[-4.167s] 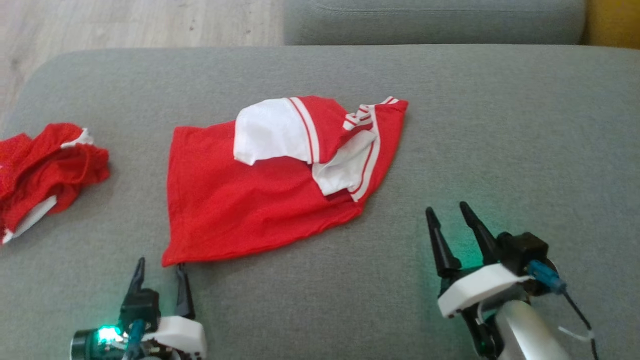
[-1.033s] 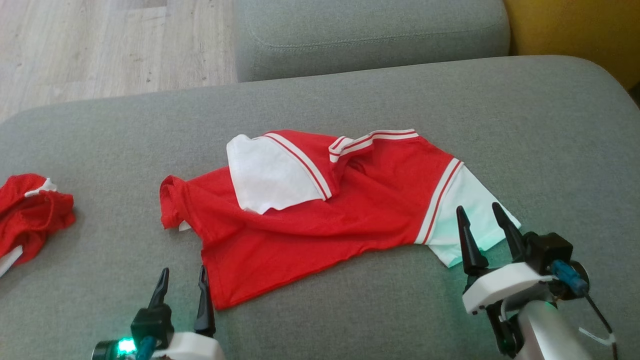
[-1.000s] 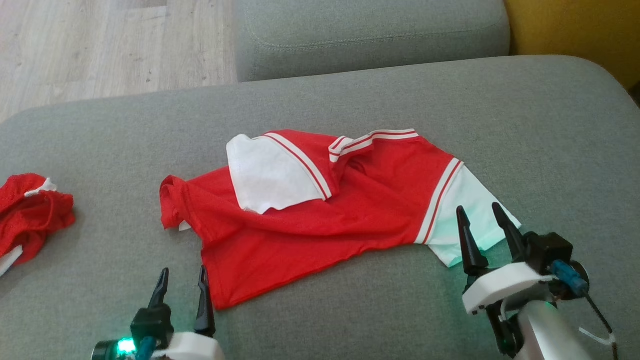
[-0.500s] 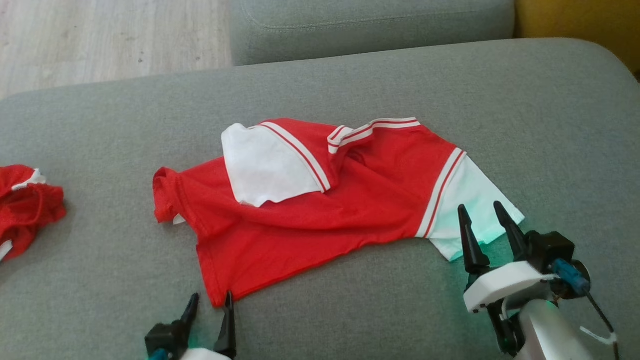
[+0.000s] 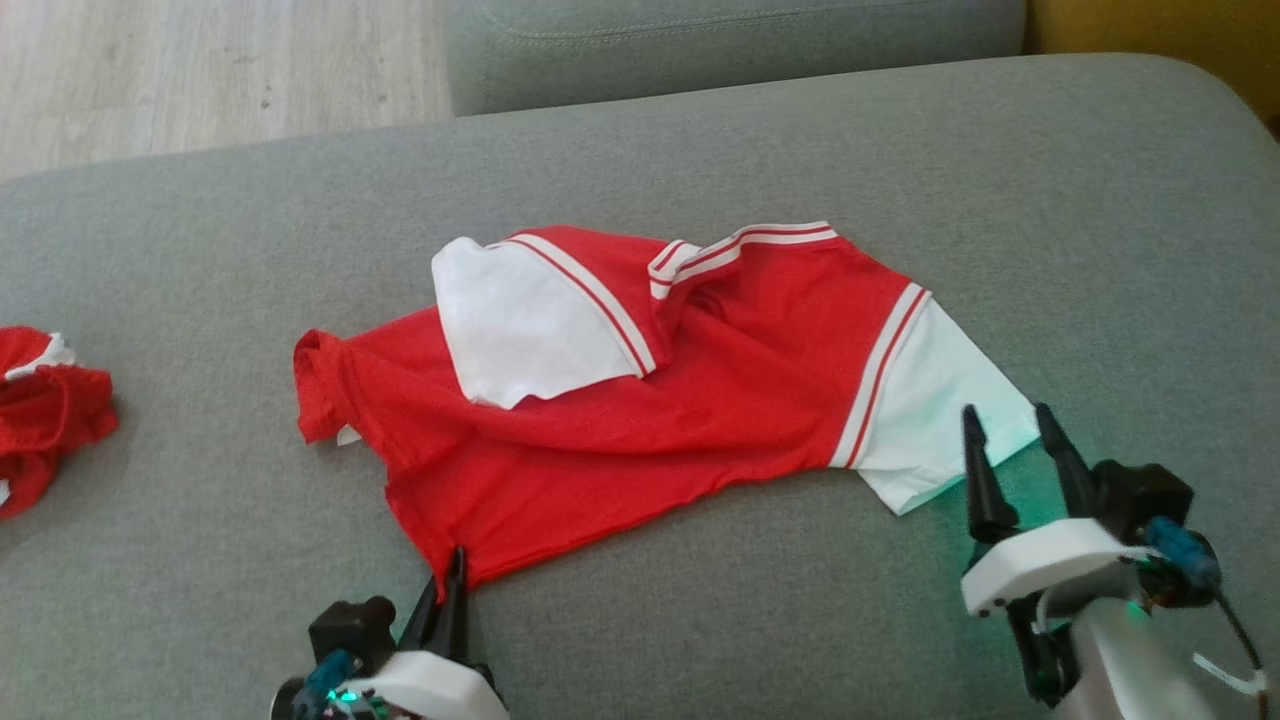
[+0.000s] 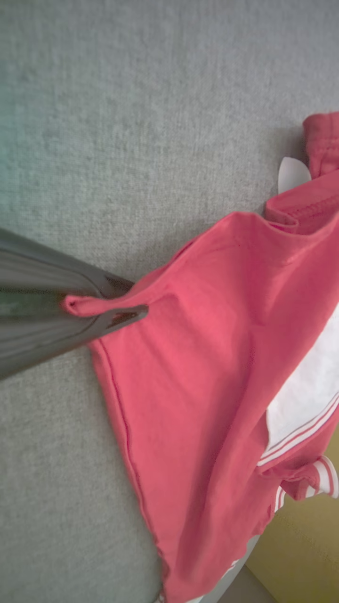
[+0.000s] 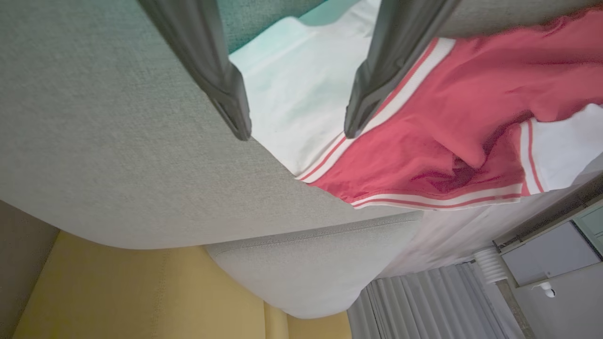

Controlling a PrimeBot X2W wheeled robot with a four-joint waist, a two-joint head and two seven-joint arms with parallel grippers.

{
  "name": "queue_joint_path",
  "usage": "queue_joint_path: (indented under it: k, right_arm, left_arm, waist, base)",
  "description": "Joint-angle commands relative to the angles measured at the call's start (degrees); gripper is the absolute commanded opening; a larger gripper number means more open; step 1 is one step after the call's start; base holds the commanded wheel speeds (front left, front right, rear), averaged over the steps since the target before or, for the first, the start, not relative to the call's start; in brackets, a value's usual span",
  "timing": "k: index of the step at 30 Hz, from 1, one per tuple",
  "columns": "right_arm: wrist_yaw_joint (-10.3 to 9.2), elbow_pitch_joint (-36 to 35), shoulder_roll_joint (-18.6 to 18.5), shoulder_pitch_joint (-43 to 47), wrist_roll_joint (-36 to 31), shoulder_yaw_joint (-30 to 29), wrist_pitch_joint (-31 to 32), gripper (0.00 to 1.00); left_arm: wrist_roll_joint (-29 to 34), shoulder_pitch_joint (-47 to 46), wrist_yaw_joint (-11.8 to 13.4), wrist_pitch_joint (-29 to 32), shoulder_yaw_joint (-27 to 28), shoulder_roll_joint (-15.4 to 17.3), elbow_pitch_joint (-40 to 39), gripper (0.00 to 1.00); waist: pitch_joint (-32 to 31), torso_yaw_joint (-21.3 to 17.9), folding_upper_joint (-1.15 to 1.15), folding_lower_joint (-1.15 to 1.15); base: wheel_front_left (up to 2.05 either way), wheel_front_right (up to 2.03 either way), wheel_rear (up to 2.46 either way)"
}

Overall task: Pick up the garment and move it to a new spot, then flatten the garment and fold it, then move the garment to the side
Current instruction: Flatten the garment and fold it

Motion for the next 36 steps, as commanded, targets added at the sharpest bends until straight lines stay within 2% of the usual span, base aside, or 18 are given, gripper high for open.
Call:
queue_joint_path:
  k: [1, 6, 9, 15, 23, 24, 25, 28, 31, 33, 36]
  right_arm:
    - [-0.04, -0.7, -0.1, -2.8, -0.5, 0.1, -0.2, 1.00]
    - [-0.04, 3.6, -1.0, -5.3, -1.1, -3.0, -0.2, 1.00]
    - [-0.04, 8.3, -1.8, -7.3, -1.8, -4.7, -0.2, 1.00]
    - [-0.04, 18.8, -2.4, -10.6, -2.9, -7.7, -0.2, 1.00]
    - [-0.04, 28.1, -1.5, -13.2, -2.0, -5.3, -0.1, 1.00]
    - [-0.04, 29.0, -1.3, -13.4, -1.5, -4.4, 0.0, 0.39]
    - [-0.04, 29.8, -1.1, -13.4, -0.9, -3.4, 0.3, 0.00]
    - [-0.04, 31.1, -0.7, -13.4, 2.0, -1.6, 0.3, 0.00]
    - [-0.04, 29.2, -0.8, -13.4, 5.0, -0.5, 0.0, 0.00]
    - [-0.04, 25.5, -1.1, -13.8, 7.5, 0.2, -0.2, 0.00]
    - [-0.04, 14.9, -1.4, -14.2, 12.4, 1.4, -0.2, 0.00]
  left_arm:
    - [0.7, -1.0, 1.0, 0.7, 1.3, 0.0, -0.3, 0.00]
    - [4.3, -1.1, 3.6, 0.7, 5.2, 0.0, -3.1, 0.00]
    - [6.9, -0.7, 4.3, 0.7, 7.9, 0.0, -5.1, 0.00]
    - [8.7, -0.1, 3.7, 0.7, 9.0, 0.0, -5.7, 0.00]
    - [8.4, -0.3, 2.9, 0.7, 8.3, 0.0, -5.6, 0.00]
    - [8.4, -0.4, 2.9, 0.7, 8.2, 0.0, -5.6, 0.00]
    - [8.4, -0.4, 2.9, 0.7, 8.1, 0.0, -5.6, 0.00]
    - [8.4, -0.4, 3.0, 0.7, 8.1, 0.0, -5.8, 0.00]
    - [8.6, -0.5, 2.9, 0.7, 9.1, 0.0, -6.9, 0.00]
    - [9.6, -1.1, 2.6, 0.7, 10.2, 0.0, -8.6, 0.00]
    - [11.3, -2.9, 1.4, 0.7, 13.3, 0.0, -14.8, 0.00]
  waist:
    - [0.2, 0.3, 0.00, 0.00]
    - [1.2, 1.2, 0.00, 0.00]
    - [1.7, 2.0, 0.00, 0.00]
    - [2.4, 3.0, 0.00, 0.00]
    - [3.6, 3.2, 0.00, 0.00]
    - [3.6, 3.2, 0.00, 0.00]
    - [3.7, 3.3, 0.00, 0.00]
    - [3.7, 3.4, 0.00, 0.00]
    - [3.0, 3.4, 0.00, 0.00]
    - [2.2, 3.3, 0.00, 0.00]
    - [0.7, 3.2, 0.00, 0.00]
  base:
    - [0.00, 0.00, 0.00]
    - [0.00, 0.00, 0.00]
    - [0.00, 0.00, 0.00]
    - [0.00, 0.00, 0.00]
    - [0.00, 0.00, 0.00]
    - [0.00, 0.00, 0.00]
    - [0.00, 0.00, 0.00]
    - [0.00, 0.00, 0.00]
    - [0.00, 0.00, 0.00]
    - [0.00, 0.00, 0.00]
    - [0.00, 0.00, 0.00]
